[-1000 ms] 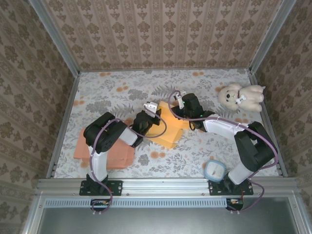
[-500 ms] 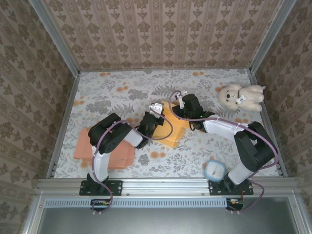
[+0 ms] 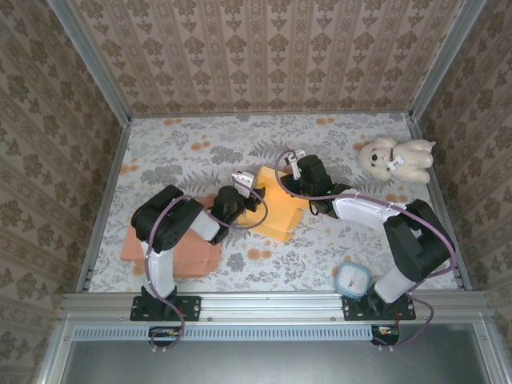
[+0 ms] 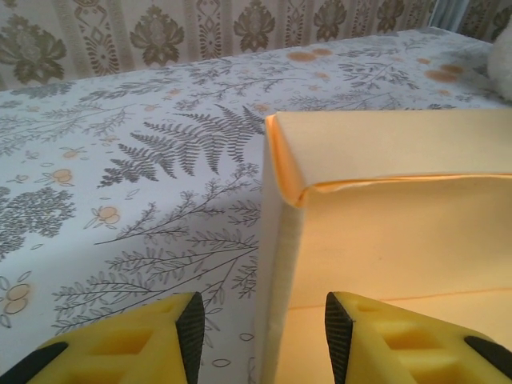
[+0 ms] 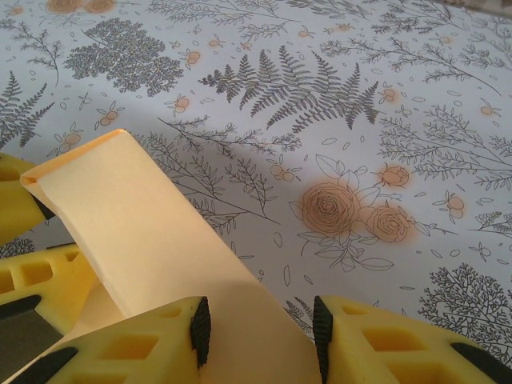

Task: Fold the paper box

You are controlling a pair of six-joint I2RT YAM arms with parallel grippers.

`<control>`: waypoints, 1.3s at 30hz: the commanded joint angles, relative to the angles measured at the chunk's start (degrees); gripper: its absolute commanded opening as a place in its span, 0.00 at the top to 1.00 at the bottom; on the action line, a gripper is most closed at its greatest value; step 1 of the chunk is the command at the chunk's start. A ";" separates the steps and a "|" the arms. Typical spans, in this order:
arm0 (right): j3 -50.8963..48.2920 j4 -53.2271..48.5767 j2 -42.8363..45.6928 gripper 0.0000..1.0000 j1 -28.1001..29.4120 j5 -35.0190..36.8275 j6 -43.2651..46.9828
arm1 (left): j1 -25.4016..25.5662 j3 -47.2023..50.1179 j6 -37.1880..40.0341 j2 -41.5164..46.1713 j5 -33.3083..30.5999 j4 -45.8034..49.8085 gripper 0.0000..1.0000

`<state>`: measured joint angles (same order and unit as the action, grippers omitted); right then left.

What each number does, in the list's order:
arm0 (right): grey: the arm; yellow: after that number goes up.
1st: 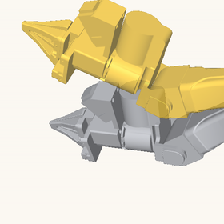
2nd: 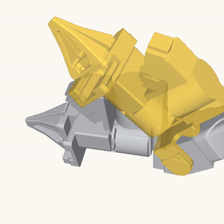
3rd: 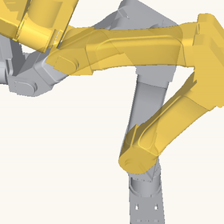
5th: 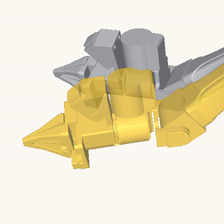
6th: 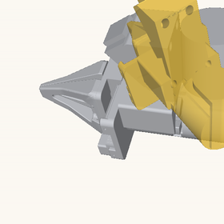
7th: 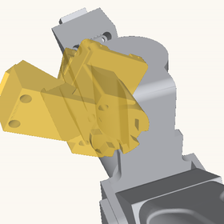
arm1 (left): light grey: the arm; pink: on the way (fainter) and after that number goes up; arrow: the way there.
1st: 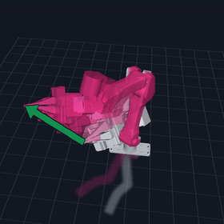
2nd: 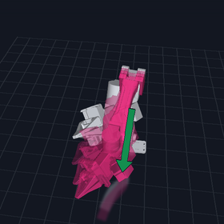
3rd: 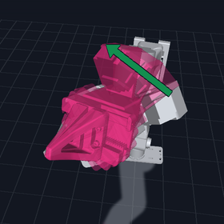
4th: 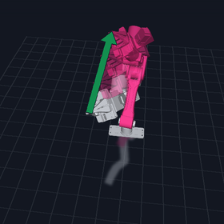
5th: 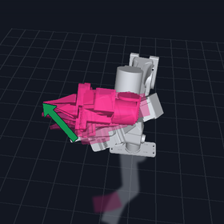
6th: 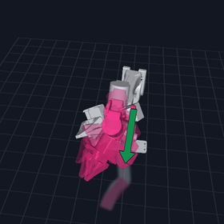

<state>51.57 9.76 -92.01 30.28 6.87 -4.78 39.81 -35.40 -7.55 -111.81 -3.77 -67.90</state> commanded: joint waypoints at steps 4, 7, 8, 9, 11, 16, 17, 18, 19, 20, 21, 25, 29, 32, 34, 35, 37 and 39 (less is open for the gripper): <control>-1.43 -3.49 -1.38 0.58 0.43 -1.25 -1.02 | 1.21 -5.96 -1.88 -2.43 -3.70 5.29 0.59; -1.32 -3.34 -1.44 0.58 0.39 -1.60 -1.28 | 2.17 -8.68 -1.28 -3.51 -7.27 8.99 0.65; -1.34 -3.34 -1.45 0.58 0.39 -1.68 -1.31 | 2.51 -9.21 -0.98 -4.05 -8.20 9.51 0.69; -1.25 -3.34 -1.42 0.58 0.39 -1.69 -1.46 | 2.86 -9.71 -0.64 -4.50 -8.99 9.75 0.72; -1.34 -3.26 -1.50 0.58 0.39 -1.61 -1.70 | 3.81 -10.23 0.54 -5.36 -11.74 9.71 0.84; -1.39 -3.26 -1.21 0.58 0.39 -1.01 -2.25 | 5.36 -10.71 2.49 -6.07 -16.46 10.15 1.00; -1.52 -3.17 -1.08 0.58 0.39 -0.90 -2.49 | 5.45 -10.53 2.54 -5.97 -16.81 10.09 1.00; -1.48 -3.10 -0.87 0.58 0.38 -0.91 -2.67 | 5.58 -10.27 2.41 -5.88 -16.69 9.84 1.00; -1.53 -3.15 -0.53 0.56 0.39 -0.90 -2.86 | 5.54 -9.82 2.28 -5.61 -16.18 9.43 1.00; -1.41 -3.37 -0.02 0.56 0.39 -0.98 -3.09 | 5.57 -9.27 2.12 -5.34 -15.56 8.75 1.00; -1.35 -3.71 0.75 0.55 0.39 -0.99 -3.30 | 5.56 -8.73 1.87 -5.11 -14.93 8.12 1.00; 0.04 -7.37 4.91 0.51 0.39 -0.29 -5.76 | 5.55 -6.69 0.55 -3.60 -14.51 6.82 1.00; 0.94 -11.91 10.90 0.49 0.42 1.20 -10.10 | 5.61 -4.38 -2.17 -1.98 -14.84 5.47 1.00; 1.77 -16.20 15.02 0.48 0.52 2.21 -15.98 | 5.56 -3.47 -5.61 -0.43 -15.50 6.74 1.00; 2.07 -18.32 16.24 0.48 0.82 2.60 -19.50 | 5.54 -3.43 -8.75 0.63 -16.98 9.37 1.00; 1.80 -18.18 16.69 0.47 0.96 2.52 -20.89 | 5.63 -3.45 -10.28 0.95 -17.74 10.40 1.00; 0.51 -16.24 17.30 0.45 1.35 1.45 -24.21 | 5.63 -3.62 -13.36 1.29 -19.14 12.67 1.00; -0.21 -14.42 17.01 0.45 1.61 0.38 -26.41 | 5.79 -3.91 -15.09 1.35 -20.07 13.99 1.00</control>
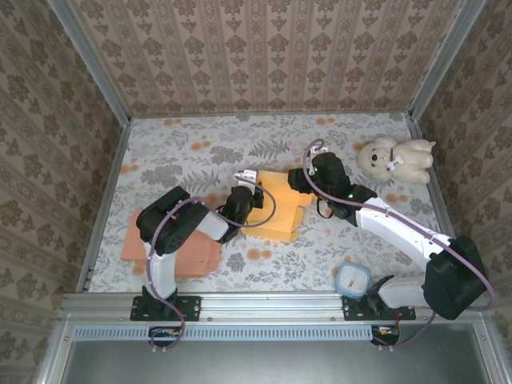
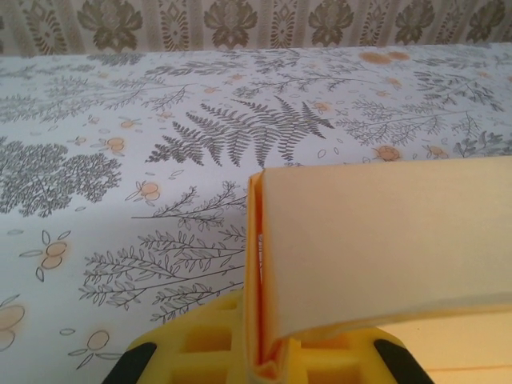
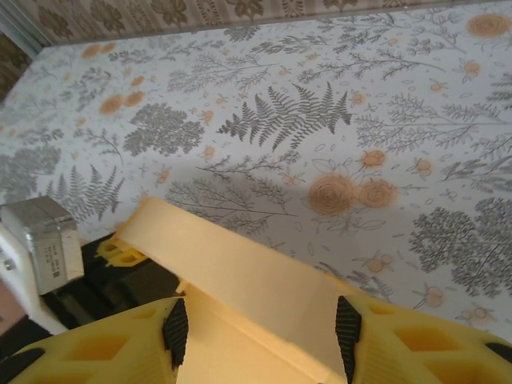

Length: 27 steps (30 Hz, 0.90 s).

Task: Fold the paper box

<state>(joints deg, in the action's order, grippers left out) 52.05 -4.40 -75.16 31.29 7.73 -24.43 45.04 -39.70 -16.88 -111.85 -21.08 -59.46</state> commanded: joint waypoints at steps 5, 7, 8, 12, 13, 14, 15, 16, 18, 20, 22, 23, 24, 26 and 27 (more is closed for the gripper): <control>-0.65 2.88 -3.30 0.44 0.88 -0.34 -9.27 | 1.08 0.24 -6.67 1.10 -4.14 5.38 1.00; -0.64 3.75 -4.12 0.44 0.87 1.22 -9.62 | 1.19 0.51 -6.93 1.15 -4.40 5.06 1.00; -0.57 3.95 -6.11 0.44 0.88 1.79 -9.75 | 1.30 0.59 -6.93 1.21 -4.56 4.89 1.00; -0.98 5.39 -8.32 0.44 0.90 2.60 -10.71 | 1.62 0.77 -7.09 1.37 -5.02 4.72 1.00; -1.06 5.74 -8.81 0.44 0.92 2.36 -10.98 | 1.71 0.77 -7.16 1.37 -5.01 4.77 1.00; -1.01 6.02 -9.22 0.44 0.90 2.02 -11.16 | 1.77 0.77 -7.29 1.39 -5.02 4.66 1.00; -0.99 6.59 -9.78 0.44 0.89 1.17 -11.43 | 1.86 0.77 -7.30 1.37 -4.86 4.58 1.00; -1.08 7.50 -10.36 0.44 0.82 -0.21 -11.82 | 1.99 0.77 -7.35 1.34 -4.81 4.45 1.00; -1.30 9.87 -11.30 0.44 0.71 -3.86 -12.95 | 2.27 0.76 -7.35 1.45 -4.76 4.32 1.00; -2.51 14.86 -11.76 0.44 0.66 -7.94 -14.22 | 2.60 0.77 -7.13 1.54 -4.84 3.93 1.00; -3.80 20.05 -11.66 0.44 0.62 -10.60 -15.24 | 3.03 0.85 -6.59 1.54 -4.62 3.34 1.00; -4.26 21.46 -11.58 0.44 0.64 -11.10 -15.45 | 3.25 0.91 -6.40 1.55 -4.52 3.15 1.00; -4.61 22.86 -11.34 0.44 0.53 -11.53 -15.50 | 3.43 0.94 -6.24 1.59 -4.41 2.94 1.00; -5.28 24.79 -10.97 0.44 0.36 -12.16 -15.39 | 3.67 1.16 -6.27 1.77 -4.32 3.04 1.00; -5.67 25.41 -10.66 0.44 0.27 -12.30 -15.26 | 3.71 1.28 -6.36 1.81 -4.28 3.11 1.00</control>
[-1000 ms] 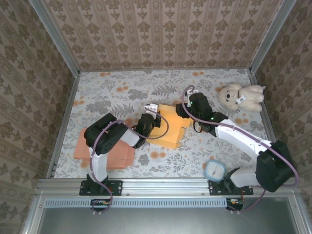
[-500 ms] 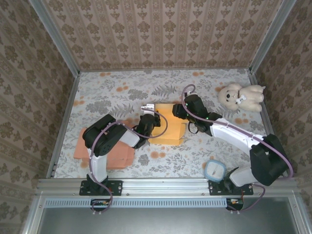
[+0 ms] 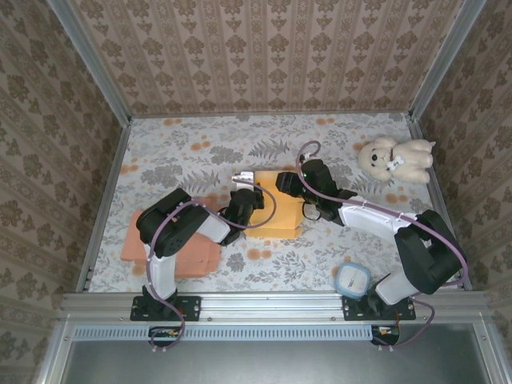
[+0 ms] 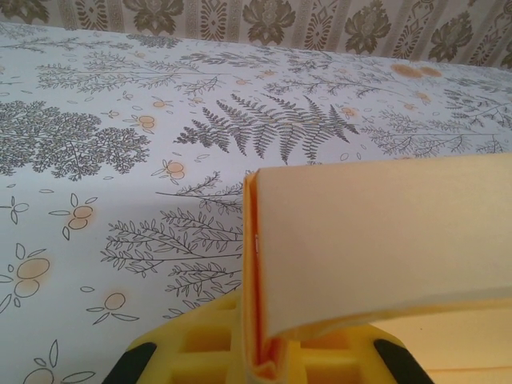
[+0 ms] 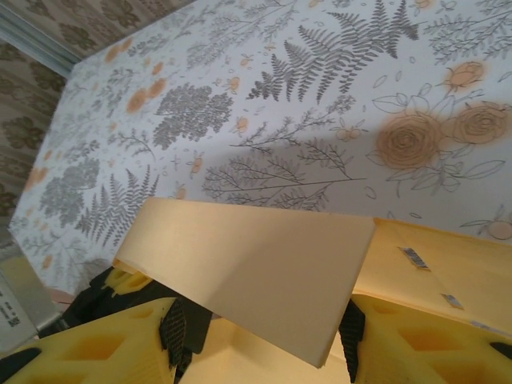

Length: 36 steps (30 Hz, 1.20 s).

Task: Fold the paper box

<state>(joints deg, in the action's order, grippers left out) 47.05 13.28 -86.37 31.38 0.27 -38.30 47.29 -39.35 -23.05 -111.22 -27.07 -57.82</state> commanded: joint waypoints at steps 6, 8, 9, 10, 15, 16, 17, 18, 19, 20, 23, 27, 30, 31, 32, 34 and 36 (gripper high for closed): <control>-4.84 9.60 2.98 0.44 -0.50 -3.24 0.65 | 0.81 1.43 -1.97 1.54 2.77 2.31 1.00; -5.88 9.56 3.56 0.44 -0.79 -3.91 1.37 | 0.41 1.29 -2.98 1.53 3.87 2.84 1.00; -6.29 8.91 4.03 0.44 -0.85 -4.09 2.07 | 0.14 1.21 -3.54 1.62 4.31 3.17 1.00; -6.65 7.92 4.56 0.44 -0.88 -3.92 2.83 | -0.05 1.22 -3.96 1.76 4.42 3.71 1.00; -8.19 1.18 8.07 0.44 -0.86 -0.26 6.35 | -1.10 1.26 -4.47 3.39 4.65 6.37 1.00; -8.18 -0.89 8.53 0.43 -0.88 1.50 7.09 | -1.15 1.13 -4.50 3.83 4.66 7.24 1.00; -8.22 -2.49 8.94 0.44 -0.83 3.10 7.70 | -1.29 1.12 -4.47 4.13 4.57 7.66 1.00; -8.28 -3.78 9.16 0.44 -0.88 5.26 8.52 | -1.29 1.13 -4.46 4.41 4.57 8.01 1.00; -8.22 -5.16 9.34 0.43 -0.88 7.49 9.21 | -1.24 1.13 -4.53 4.56 4.65 8.15 1.00; -8.04 -6.50 9.45 0.43 -0.87 9.32 9.66 | -1.16 1.21 -4.51 4.61 4.74 8.16 1.00; -7.03 -9.74 8.67 0.43 -0.96 13.62 10.35 | -1.18 1.23 -4.47 4.76 4.50 8.43 1.00; -6.49 -10.90 6.30 0.42 -1.05 15.45 10.09 | -1.15 1.74 -4.64 5.33 4.09 8.27 1.00; -7.26 -9.60 4.47 0.42 -1.38 15.73 9.58 | -1.10 1.99 -4.56 5.96 4.17 8.43 1.00; -7.69 -8.78 4.26 0.42 -1.55 15.25 9.44 | -1.06 2.00 -4.59 6.12 4.13 8.50 1.00; -7.99 -8.02 4.03 0.42 -1.79 14.56 9.32 | -1.06 2.00 -4.48 6.27 4.17 8.60 1.00; -8.11 -7.18 3.54 0.41 -2.11 13.03 9.12 | -1.10 2.11 -4.46 6.46 4.30 8.58 1.00; -7.80 -6.96 2.86 0.41 -2.17 12.07 8.74 | -0.98 2.09 -4.59 6.56 4.38 8.60 1.00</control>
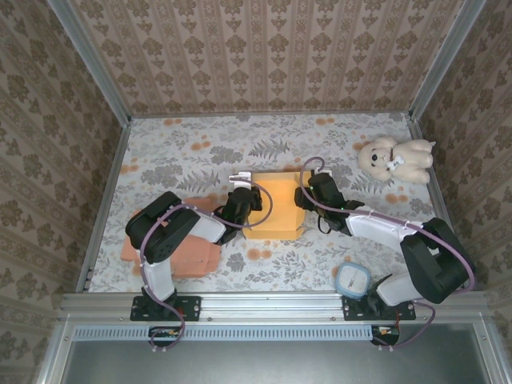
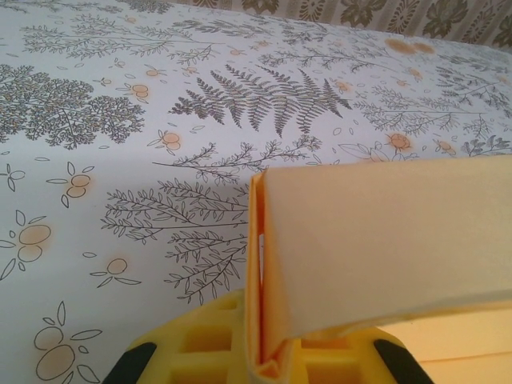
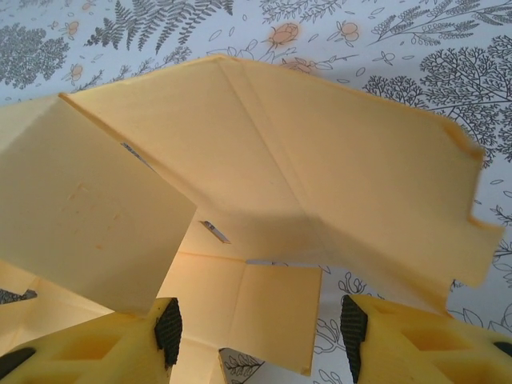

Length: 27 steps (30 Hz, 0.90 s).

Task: Fold the paper box

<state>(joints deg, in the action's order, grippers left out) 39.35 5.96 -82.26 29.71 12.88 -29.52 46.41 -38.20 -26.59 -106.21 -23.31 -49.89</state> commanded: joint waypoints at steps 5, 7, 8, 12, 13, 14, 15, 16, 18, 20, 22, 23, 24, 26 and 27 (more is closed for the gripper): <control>-0.07 1.95 -2.63 0.41 -0.53 -2.86 -1.56 | -0.02 1.04 -1.48 1.70 0.96 0.49 1.00; -0.36 2.28 -2.82 0.41 -0.51 -2.12 -2.19 | -0.09 1.02 -1.75 1.84 1.15 0.66 1.00; -0.70 2.55 -2.82 0.41 -0.52 -1.33 -2.38 | 0.04 1.03 -1.84 1.89 1.14 0.89 1.00; -2.22 6.11 -3.06 0.41 -0.55 -1.74 -2.78 | 0.02 0.77 -2.31 2.06 1.64 1.46 1.00; -2.80 7.83 -3.07 0.41 -0.68 -2.81 -2.74 | 0.13 0.75 -2.24 2.06 1.77 1.46 1.00; -3.12 9.06 -3.15 0.41 -0.63 -3.80 -2.83 | 0.13 0.72 -2.32 2.06 1.82 1.40 1.00; -3.06 9.78 -3.30 0.41 -0.67 -4.92 -2.84 | 0.17 0.69 -2.36 2.06 1.90 1.45 1.00; -2.90 10.69 -3.60 0.41 -0.69 -6.58 -2.64 | 0.25 0.63 -2.33 1.97 1.94 1.44 1.00; -2.70 12.19 -3.95 0.41 -0.62 -9.27 -2.44 | 0.26 0.53 -2.24 1.98 1.92 1.46 1.00; -3.02 14.20 -3.80 0.42 -0.52 -11.26 -2.35 | 0.46 0.47 -2.15 1.85 1.82 1.59 1.00; -3.25 15.67 -3.46 0.42 -0.29 -12.65 -1.99 | 0.59 0.31 -1.97 1.72 1.53 1.77 1.00; -3.23 15.67 -3.29 0.42 -0.04 -12.86 -1.67 | 0.66 0.19 -1.89 1.64 1.50 1.88 1.00; -2.98 15.37 -3.39 0.42 0.27 -12.88 -1.28 | 0.68 0.22 -1.90 1.54 1.44 1.90 1.00; -2.33 14.48 -3.87 0.43 0.85 -12.85 -0.69 | 0.81 0.21 -1.99 1.45 1.37 1.86 1.00; -1.97 14.09 -4.34 0.43 1.11 -12.76 -0.60 | 0.79 0.20 -2.09 1.45 1.41 1.77 1.00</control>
<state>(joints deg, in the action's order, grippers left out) 36.84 18.72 -85.86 30.04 2.15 -31.24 46.59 -38.11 -27.49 -105.67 -22.74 -48.84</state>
